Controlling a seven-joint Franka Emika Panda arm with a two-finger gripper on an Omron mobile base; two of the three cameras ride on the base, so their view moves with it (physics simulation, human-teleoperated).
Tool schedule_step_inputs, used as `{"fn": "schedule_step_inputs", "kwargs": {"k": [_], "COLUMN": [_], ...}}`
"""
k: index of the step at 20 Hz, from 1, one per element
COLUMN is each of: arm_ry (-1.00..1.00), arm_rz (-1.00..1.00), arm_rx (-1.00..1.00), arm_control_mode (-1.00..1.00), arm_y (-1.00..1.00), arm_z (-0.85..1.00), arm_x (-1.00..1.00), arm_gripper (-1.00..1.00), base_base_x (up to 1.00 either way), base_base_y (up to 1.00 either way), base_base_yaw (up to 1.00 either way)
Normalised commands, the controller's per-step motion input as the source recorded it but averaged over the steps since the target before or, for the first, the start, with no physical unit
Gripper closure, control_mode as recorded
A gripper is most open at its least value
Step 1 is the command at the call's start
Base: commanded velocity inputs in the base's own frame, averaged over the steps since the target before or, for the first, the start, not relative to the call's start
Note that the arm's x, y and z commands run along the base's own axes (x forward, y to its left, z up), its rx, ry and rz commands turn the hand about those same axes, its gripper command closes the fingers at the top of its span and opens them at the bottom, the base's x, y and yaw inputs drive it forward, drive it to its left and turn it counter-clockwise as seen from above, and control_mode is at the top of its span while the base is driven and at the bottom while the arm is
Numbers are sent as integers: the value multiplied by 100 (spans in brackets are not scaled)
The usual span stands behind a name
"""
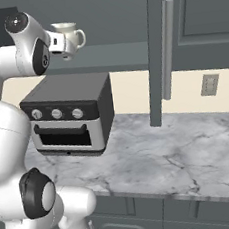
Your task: The dining table condiment station is running low on shaker. Refill the condiment station by opening the cabinet and taking the shaker from the cabinet and placing it on the dining table.
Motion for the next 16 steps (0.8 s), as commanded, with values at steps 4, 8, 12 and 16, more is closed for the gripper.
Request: {"fn": "schedule_step_inputs", "kwargs": {"k": [4,8,12,16], "arm_ry": [0,0,0,0], "arm_rz": [0,0,0,0], "arm_rx": [0,0,0,0], "arm_control_mode": [-100,-100,-100,-100], "arm_y": [1,3,11,15], "arm_z": [0,-3,-5,-3], "arm_x": [19,18,7,10], "arm_gripper": [-100,-100,-100,-100], "base_base_x": [0,0,0,0], "base_base_y": [0,0,0,0], "base_base_yaw": [0,0,0,0]}}
